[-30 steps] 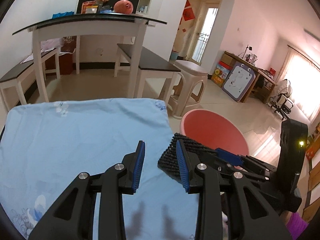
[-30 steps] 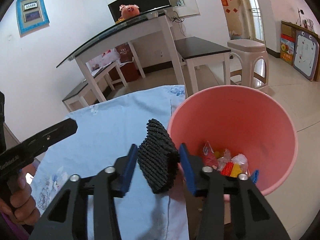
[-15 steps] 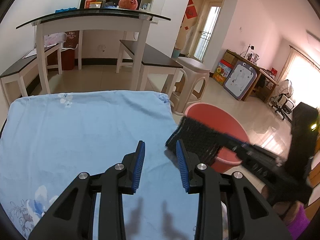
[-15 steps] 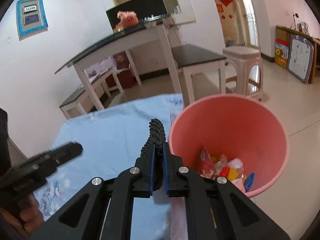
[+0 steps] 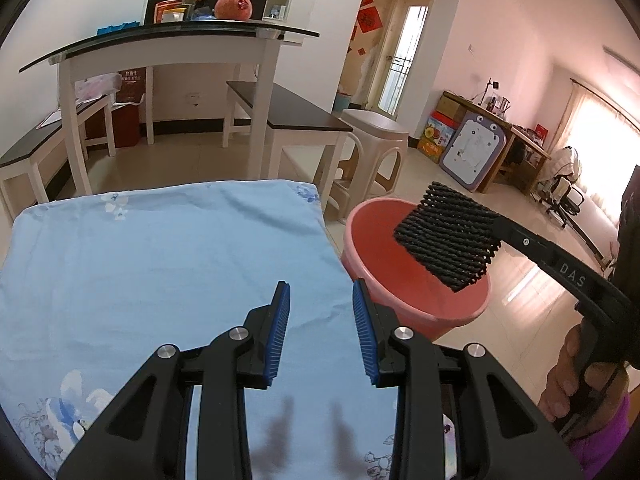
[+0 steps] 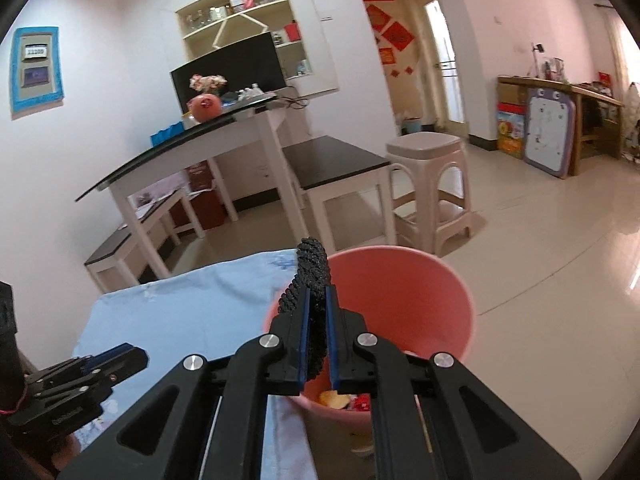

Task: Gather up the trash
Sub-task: 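Lower the mesh pad into the pink bucket and open the right tool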

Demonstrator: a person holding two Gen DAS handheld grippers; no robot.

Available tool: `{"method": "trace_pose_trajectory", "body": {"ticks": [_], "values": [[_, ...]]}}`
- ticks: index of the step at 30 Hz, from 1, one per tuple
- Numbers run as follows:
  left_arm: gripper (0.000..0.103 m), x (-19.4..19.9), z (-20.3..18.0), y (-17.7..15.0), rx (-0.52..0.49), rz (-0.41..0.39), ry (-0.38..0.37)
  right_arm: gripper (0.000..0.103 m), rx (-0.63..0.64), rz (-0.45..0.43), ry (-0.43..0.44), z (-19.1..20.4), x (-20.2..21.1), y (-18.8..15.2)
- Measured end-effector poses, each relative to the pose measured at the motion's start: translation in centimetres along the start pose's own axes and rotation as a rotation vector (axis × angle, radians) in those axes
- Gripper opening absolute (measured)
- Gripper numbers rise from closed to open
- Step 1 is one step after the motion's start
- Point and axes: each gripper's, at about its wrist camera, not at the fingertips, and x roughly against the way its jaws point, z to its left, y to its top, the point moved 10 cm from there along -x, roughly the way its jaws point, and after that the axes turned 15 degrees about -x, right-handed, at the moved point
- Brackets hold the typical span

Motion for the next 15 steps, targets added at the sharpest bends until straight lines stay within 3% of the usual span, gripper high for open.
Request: {"method": "trace_pose_trajectory", "body": {"ticks": [15], "values": [[0.033,-2.4,-1.1,-0.3,-0.023,0.06,0.042,0.007,0.008,-0.025,-0.1,-3.3,-0.4,0.2]]}}
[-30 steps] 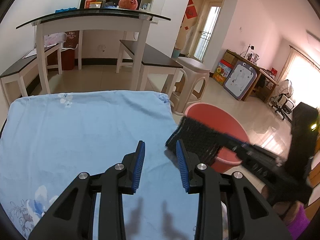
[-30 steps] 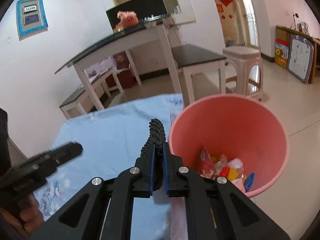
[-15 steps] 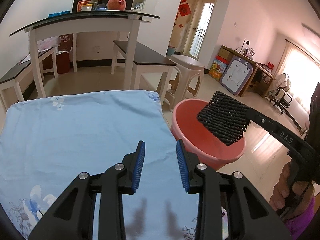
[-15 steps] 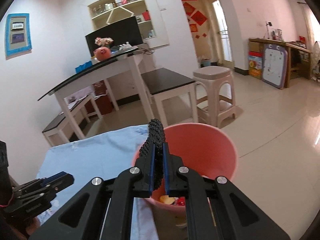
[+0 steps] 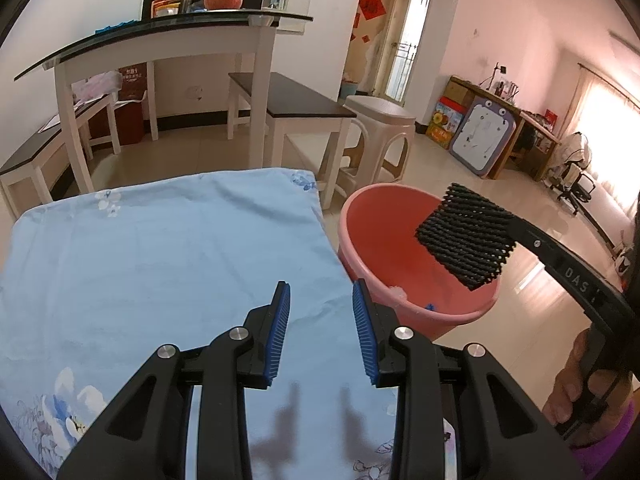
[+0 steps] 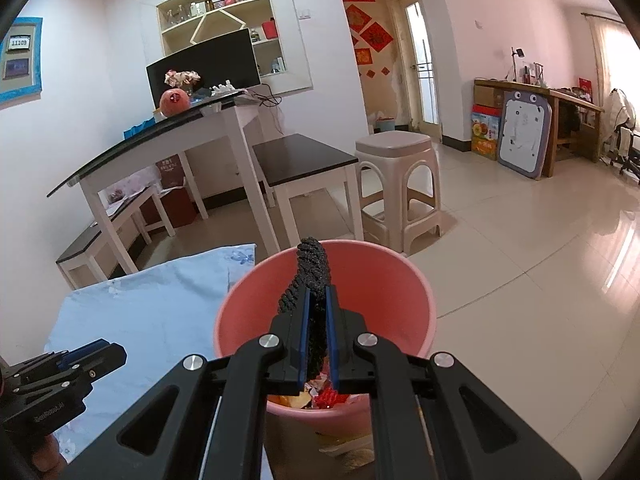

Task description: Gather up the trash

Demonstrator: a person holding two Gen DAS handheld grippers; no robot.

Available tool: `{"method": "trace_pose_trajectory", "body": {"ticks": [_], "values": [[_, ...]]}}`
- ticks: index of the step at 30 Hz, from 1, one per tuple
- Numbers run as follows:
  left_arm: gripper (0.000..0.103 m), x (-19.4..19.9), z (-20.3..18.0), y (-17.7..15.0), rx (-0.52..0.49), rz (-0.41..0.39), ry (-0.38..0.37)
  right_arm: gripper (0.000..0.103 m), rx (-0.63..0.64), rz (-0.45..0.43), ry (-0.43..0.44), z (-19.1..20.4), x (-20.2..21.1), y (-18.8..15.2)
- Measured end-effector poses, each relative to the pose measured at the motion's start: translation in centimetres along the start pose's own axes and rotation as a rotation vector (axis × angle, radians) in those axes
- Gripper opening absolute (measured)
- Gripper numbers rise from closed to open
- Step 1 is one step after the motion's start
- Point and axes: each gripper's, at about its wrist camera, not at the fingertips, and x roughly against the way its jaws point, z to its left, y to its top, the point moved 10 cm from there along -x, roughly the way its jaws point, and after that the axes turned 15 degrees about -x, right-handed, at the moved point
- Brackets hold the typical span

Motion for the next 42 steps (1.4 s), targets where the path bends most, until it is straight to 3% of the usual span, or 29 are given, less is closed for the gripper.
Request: {"method": "trace_pose_trajectory", "body": {"ticks": [25,27,29,34,38,42], "values": [[0.033,-0.8,1.3,-0.3,0.016,0.012,0.054,0.008,0.024,0.029,-0.095,-1.2,-4.3,-0.7],[0.033,-0.5,1.5,-0.3,0.019,0.002,0.057,0.02,0.033,0.037,-0.096,-1.0,-4.7,-0.9],[0.033,-0.1,1.8,-0.2,0.025,-0.01,0.059,0.051,0.036,0.057,-0.096,-0.9,-5.3,-1.0],[0.033,0.5,2.4,-0.1,0.04,-0.028,0.054,0.055,0.057,0.064,-0.092,-0.1,-5.0,-1.2],[0.033,1.0,2.7,-0.1,0.039,-0.044,0.061,0.068,0.071,0.04,-0.069,1.1,-3.8,-1.1],[0.033,1.1,2.8,-0.2,0.05,-0.044,0.058,0.073,0.058,0.042,-0.034,2.1,-2.5,-1.5]]}}
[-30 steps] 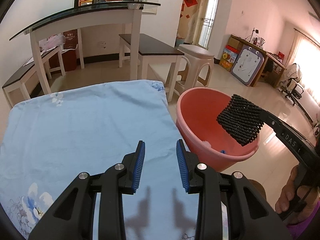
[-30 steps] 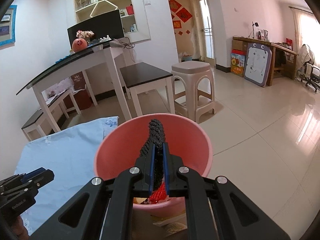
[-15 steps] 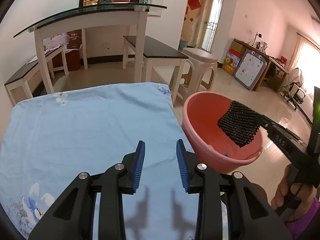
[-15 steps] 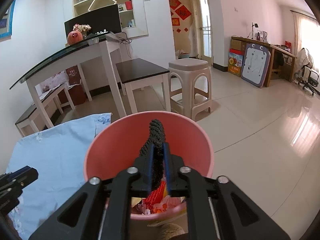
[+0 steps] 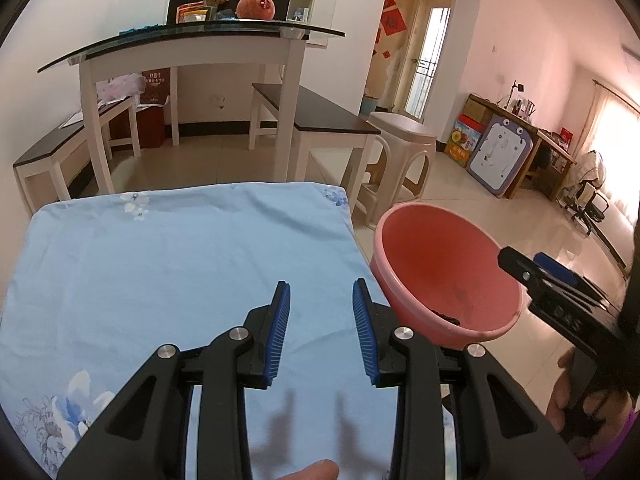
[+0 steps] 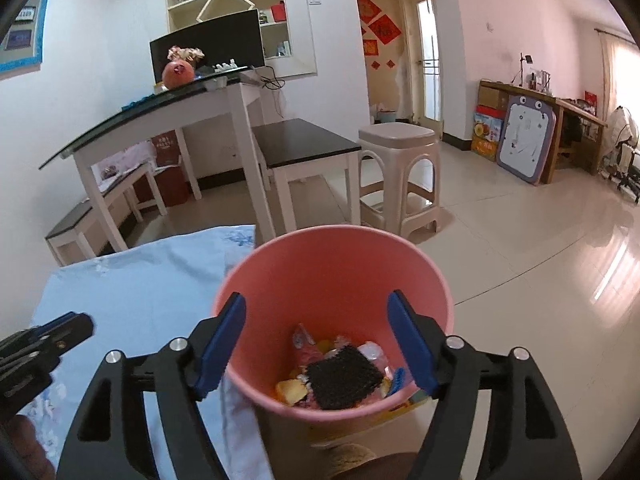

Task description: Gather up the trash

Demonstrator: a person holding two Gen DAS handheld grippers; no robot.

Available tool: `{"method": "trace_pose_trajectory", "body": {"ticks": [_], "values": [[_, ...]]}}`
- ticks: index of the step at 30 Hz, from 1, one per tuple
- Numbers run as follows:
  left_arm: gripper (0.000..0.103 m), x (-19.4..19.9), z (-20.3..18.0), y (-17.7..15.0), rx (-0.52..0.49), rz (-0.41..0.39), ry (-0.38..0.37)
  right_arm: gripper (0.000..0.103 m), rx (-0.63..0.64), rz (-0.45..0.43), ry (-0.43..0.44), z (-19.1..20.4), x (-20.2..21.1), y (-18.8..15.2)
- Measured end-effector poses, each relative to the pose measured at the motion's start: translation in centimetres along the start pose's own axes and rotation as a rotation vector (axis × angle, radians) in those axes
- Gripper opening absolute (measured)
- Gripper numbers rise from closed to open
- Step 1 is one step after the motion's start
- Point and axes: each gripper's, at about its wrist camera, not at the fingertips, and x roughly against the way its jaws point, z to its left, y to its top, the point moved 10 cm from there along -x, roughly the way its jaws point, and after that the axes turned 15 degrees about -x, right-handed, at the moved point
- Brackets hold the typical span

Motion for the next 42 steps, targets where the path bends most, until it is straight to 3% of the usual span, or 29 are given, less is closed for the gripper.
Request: {"method": "trace_pose_trajectory", "body": {"ticks": [7,15,42], "values": [[0.033,0.1,0.2,0.6,0.017,-0.009,0.01,0.081,-0.021,0.002,0.064,1.2,2.9,-1.0],[0.033,0.7,-0.6,0.5,0.011,-0.011,0.009,0.081,0.012,-0.001,0.102,2.9,5.5,-2.6],[0.033,2.7,-1.6,1.0,-0.025,-0.055,0.022,0.082,0.031,-0.032,0.104,3.9,7.9,-3.3]]}}
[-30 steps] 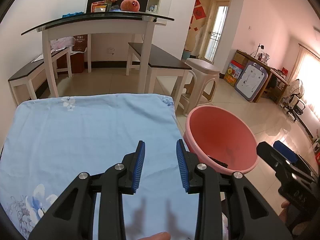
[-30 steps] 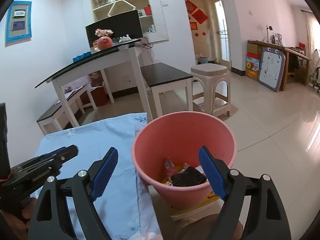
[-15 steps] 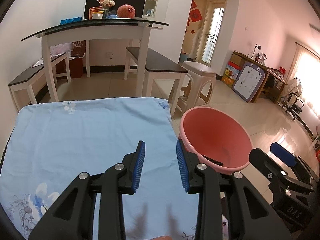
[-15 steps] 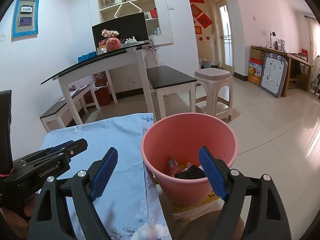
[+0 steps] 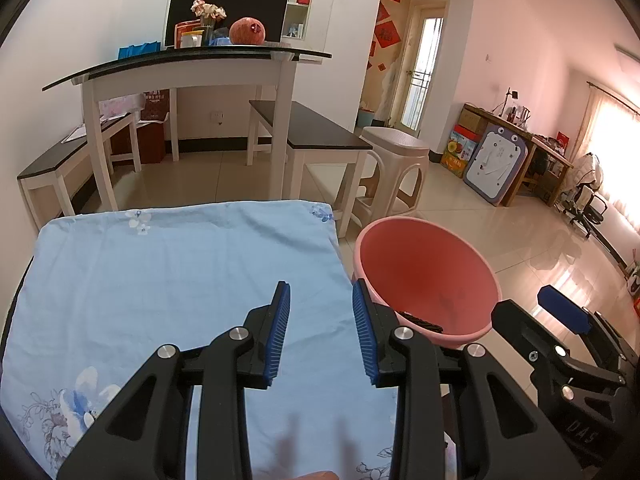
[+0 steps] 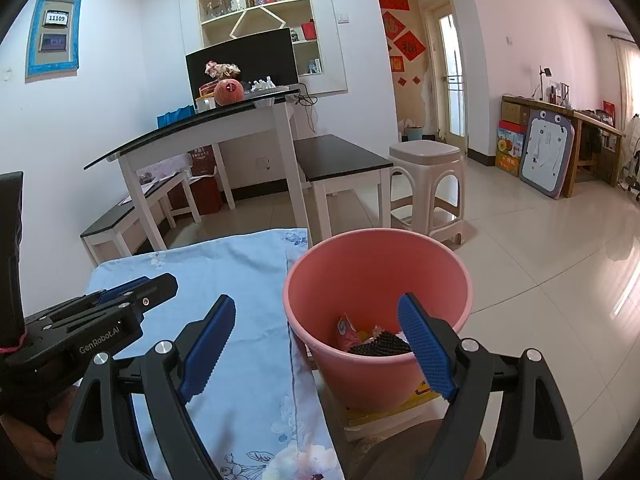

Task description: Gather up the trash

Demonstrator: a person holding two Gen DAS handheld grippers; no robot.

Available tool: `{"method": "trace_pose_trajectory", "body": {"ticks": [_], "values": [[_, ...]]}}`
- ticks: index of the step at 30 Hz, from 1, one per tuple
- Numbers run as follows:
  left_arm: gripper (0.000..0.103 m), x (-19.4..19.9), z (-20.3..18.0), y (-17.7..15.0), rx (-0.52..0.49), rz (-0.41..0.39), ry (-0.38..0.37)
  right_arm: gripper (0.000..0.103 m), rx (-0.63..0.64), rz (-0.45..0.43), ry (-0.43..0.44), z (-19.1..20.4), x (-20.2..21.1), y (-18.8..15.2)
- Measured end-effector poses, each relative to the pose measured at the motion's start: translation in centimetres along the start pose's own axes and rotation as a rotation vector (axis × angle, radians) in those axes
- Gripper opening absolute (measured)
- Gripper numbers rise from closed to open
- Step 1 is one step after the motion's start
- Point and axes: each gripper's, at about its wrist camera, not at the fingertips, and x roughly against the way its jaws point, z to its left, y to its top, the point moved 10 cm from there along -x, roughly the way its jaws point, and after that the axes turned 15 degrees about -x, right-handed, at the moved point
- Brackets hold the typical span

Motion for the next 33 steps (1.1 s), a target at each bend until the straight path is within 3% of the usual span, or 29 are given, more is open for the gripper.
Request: {"method": "trace_pose_trajectory", "body": {"ticks": [33], "values": [[0.033,0.27,-0.21,-0.02,-0.011,-0.004,0.005,0.082,0.006,0.002,-0.004,0.71,0.13,-0.14]]}}
